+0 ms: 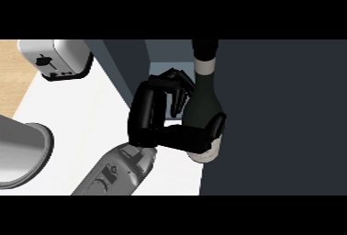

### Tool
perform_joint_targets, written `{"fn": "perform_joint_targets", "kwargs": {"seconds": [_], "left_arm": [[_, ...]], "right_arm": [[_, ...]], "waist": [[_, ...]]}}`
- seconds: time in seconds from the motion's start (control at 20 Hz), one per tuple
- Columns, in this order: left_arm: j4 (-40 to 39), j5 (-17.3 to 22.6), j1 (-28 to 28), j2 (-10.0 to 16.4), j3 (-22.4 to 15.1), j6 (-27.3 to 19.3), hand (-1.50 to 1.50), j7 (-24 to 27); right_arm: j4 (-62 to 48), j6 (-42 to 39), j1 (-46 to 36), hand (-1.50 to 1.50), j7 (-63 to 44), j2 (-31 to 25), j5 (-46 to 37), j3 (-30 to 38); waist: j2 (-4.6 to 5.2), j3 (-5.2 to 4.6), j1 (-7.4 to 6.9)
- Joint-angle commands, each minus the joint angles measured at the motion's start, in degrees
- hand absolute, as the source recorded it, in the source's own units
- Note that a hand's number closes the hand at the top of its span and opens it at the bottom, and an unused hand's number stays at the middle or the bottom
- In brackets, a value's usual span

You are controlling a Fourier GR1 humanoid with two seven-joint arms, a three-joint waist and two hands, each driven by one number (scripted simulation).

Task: Pick up the wine, place it into the cabinet and close the cabinet

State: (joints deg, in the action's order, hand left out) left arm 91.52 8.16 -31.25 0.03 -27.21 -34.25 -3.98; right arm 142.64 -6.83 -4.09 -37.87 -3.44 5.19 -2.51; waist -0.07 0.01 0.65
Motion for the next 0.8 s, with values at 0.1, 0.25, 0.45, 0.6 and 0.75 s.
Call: {"fn": "perform_joint_targets", "kwargs": {"seconds": [0.1, 0.25, 0.45, 0.6, 0.75], "left_arm": [[-5.7, 2.0, -4.9, 0.0, 1.9, -1.8, 1.5, 1.9], [-9.6, 6.1, -3.3, 0.0, -0.9, -3.6, 1.5, 7.2], [-9.8, 10.7, -4.6, 0.0, -3.1, -7.4, 1.5, 9.3], [-12.6, 13.3, -2.7, 0.0, -1.0, -5.6, 1.5, 14.6], [-15.6, 11.7, -2.2, 0.0, -1.0, -3.1, 1.5, 15.6]], "right_arm": [[7.0, 0.5, 1.0, -1.5, -2.6, 0.1, 4.9, 0.6], [4.2, -0.5, -1.3, -1.5, -3.4, -2.2, 6.8, 4.2], [5.4, 1.0, -3.3, -1.5, -5.5, -1.0, 6.0, 2.3], [8.7, -0.3, 2.9, -1.5, -3.3, 0.6, 4.8, -0.1], [5.3, 0.4, -1.0, -1.5, -4.2, -0.3, 4.9, 1.1]], "waist": [[0.05, 0.0, 0.17], [0.11, 0.0, 0.11], [0.07, -0.02, 0.27], [0.07, -0.01, 0.63], [0.09, -0.02, 0.03]]}}
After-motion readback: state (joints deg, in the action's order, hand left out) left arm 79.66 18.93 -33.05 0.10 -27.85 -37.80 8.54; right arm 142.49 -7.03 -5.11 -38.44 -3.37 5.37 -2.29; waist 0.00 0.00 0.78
